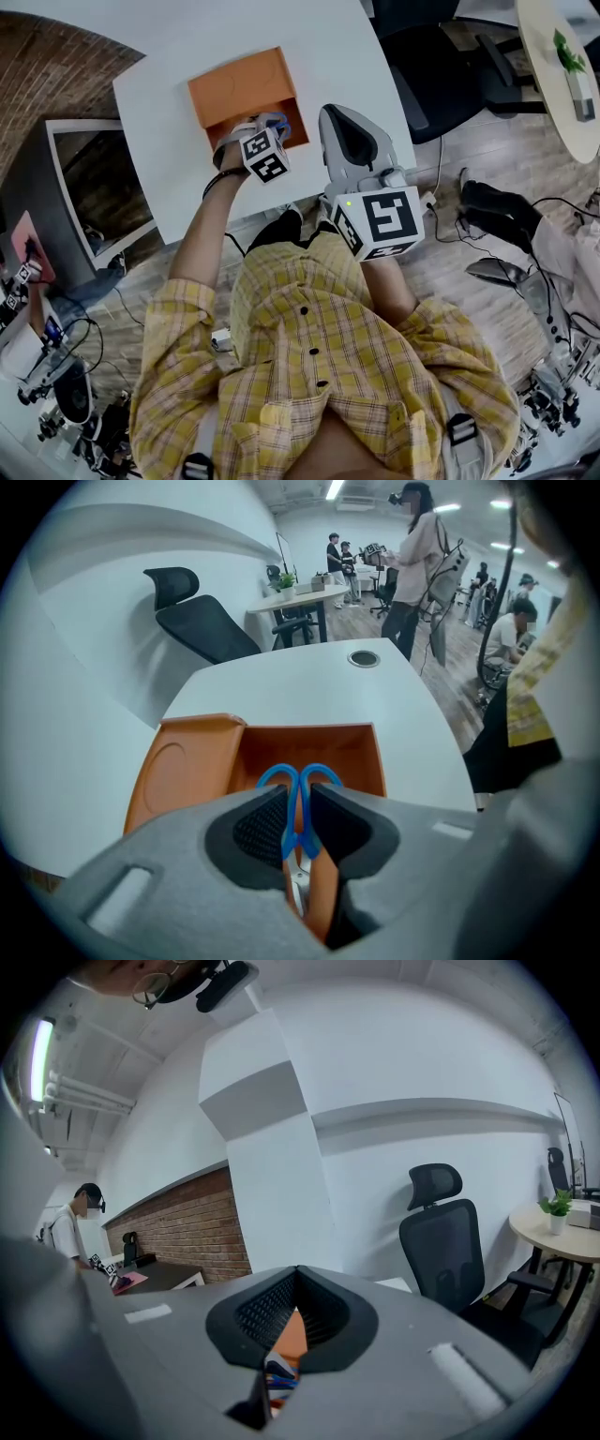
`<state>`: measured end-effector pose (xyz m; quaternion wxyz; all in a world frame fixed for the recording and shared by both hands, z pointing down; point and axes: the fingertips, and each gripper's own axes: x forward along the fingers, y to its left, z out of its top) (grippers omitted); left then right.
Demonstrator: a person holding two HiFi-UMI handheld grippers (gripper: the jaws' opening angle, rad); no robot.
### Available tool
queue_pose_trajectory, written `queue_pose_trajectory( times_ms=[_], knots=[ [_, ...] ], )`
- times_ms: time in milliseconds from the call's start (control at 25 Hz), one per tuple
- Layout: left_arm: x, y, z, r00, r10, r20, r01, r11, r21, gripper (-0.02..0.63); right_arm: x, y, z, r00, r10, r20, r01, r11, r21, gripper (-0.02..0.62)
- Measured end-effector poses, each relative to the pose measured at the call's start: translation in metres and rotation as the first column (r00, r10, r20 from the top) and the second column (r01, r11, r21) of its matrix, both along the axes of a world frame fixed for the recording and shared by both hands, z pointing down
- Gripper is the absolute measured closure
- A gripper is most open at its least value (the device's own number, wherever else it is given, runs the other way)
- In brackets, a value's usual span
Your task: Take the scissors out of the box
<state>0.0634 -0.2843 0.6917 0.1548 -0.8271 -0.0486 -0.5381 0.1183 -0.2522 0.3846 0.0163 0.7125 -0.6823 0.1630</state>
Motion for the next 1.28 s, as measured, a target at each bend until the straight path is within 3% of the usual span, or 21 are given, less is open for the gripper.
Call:
queue_pose_trajectory(
  times_ms=[400,800,960,1280],
  knots=[
    [-0.014,-0.001,-0.034,0.989,-0.101,-0.104,0.109,0.992,0.069,0.525,-0.015,0.015,-0.009,1.0,-0.026,-0.016,0.026,1.0,0.014,0.589],
    [-0.027,-0.005,-0.086,0.944,-0.225,-0.243,0.25,0.965,0.08,0.525,-0.038,0.025,-0.018,0.998,-0.061,-0.031,0.062,0.998,0.033,0.589],
    [-0.032,-0.008,-0.115,0.898,-0.304,-0.319,0.336,0.94,0.051,0.525,-0.043,0.029,-0.026,0.997,-0.065,-0.045,0.067,0.997,0.046,0.589],
    [-0.046,-0.009,-0.183,0.732,-0.478,-0.486,0.511,0.856,-0.073,0.525,-0.055,0.029,-0.04,0.993,-0.094,-0.07,0.098,0.993,0.063,0.589]
  ],
)
